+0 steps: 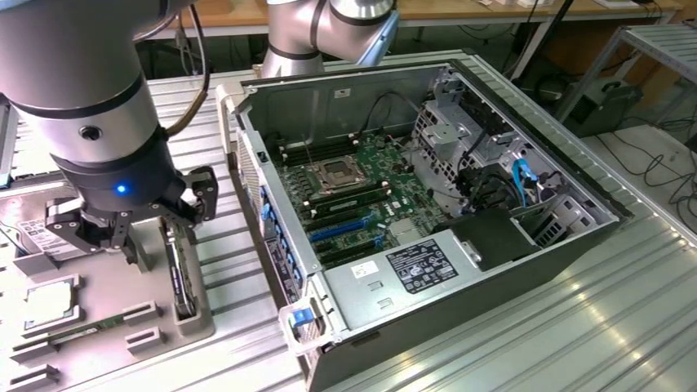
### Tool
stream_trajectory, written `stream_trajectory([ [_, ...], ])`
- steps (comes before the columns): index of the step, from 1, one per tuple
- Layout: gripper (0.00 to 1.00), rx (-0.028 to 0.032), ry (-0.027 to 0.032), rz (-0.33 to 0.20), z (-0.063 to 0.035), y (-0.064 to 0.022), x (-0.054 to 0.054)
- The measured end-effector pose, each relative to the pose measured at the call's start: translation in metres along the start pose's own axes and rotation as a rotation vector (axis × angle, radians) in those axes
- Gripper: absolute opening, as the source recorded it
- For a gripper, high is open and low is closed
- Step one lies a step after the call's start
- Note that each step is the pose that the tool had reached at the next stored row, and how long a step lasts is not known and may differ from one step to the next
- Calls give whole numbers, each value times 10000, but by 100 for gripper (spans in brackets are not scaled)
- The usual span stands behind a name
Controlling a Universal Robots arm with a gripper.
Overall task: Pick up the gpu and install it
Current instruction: 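Pick up the gpu and move the gpu toward the slot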
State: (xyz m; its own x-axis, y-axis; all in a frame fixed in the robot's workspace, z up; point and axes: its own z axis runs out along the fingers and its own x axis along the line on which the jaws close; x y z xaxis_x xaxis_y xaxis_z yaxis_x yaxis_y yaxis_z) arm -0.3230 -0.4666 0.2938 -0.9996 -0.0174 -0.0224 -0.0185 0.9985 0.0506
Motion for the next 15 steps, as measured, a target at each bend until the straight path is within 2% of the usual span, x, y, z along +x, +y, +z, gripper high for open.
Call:
stream_trajectory([
  [9,66,-1,1,1,192,-33,7],
  [15,66,-1,1,0,304,-18,8],
])
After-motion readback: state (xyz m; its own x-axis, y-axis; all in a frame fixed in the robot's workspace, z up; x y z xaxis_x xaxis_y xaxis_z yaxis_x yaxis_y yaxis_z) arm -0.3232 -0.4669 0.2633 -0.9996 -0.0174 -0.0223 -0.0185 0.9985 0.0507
